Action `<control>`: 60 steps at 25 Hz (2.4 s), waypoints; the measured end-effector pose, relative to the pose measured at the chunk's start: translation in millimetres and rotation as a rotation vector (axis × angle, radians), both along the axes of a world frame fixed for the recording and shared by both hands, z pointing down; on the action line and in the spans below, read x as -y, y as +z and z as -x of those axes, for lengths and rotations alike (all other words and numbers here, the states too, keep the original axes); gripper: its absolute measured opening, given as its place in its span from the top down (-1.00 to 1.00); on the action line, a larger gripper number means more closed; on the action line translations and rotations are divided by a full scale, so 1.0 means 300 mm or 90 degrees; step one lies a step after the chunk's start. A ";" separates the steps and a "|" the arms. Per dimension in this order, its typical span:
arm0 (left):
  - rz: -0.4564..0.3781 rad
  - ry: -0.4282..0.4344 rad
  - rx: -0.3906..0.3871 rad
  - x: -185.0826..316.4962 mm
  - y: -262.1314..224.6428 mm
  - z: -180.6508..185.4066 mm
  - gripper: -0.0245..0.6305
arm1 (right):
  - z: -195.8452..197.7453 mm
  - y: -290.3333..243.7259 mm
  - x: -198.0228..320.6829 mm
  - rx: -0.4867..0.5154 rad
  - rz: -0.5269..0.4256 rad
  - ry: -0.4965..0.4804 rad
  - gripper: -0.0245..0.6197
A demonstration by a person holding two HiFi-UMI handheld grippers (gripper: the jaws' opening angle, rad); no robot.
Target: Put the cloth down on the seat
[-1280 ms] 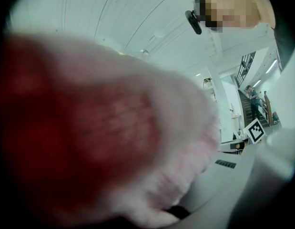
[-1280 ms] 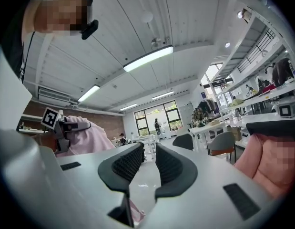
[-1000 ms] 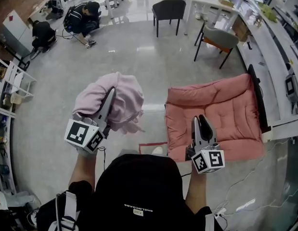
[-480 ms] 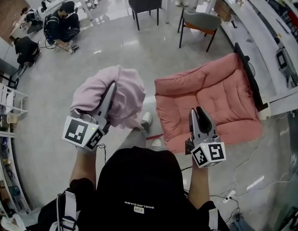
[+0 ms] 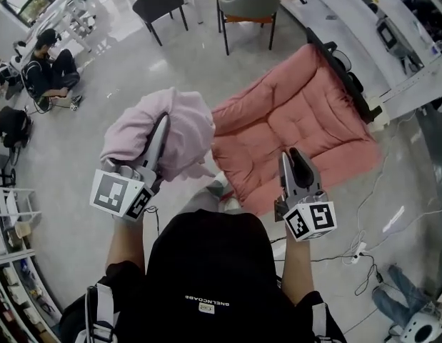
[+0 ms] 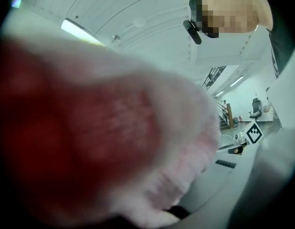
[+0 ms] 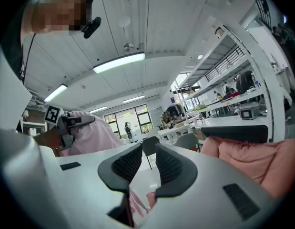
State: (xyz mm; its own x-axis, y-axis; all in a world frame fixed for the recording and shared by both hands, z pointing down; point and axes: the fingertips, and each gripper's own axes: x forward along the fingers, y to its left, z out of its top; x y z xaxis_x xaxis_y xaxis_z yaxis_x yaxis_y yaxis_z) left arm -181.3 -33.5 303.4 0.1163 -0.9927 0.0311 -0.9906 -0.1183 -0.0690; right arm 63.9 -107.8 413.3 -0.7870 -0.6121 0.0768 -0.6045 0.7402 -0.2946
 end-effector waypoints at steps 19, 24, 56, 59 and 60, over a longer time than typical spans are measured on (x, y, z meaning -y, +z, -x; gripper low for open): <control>0.020 0.352 0.009 0.744 -0.023 -0.322 0.65 | -0.154 -0.019 0.331 -0.023 0.027 0.260 0.59; 0.007 0.440 0.019 0.844 -0.019 -0.456 0.65 | -0.232 -0.005 0.325 -0.030 0.032 0.342 0.59; 0.146 0.696 -0.018 1.044 0.522 -0.961 0.65 | -0.418 0.138 0.177 -0.105 0.132 0.580 0.59; 0.175 0.699 -0.012 1.031 0.644 -0.970 0.65 | -0.395 0.155 0.166 -0.108 0.140 0.578 0.59; 0.182 0.698 -0.008 1.025 0.684 -0.975 0.65 | -0.391 0.161 0.164 -0.110 0.142 0.575 0.59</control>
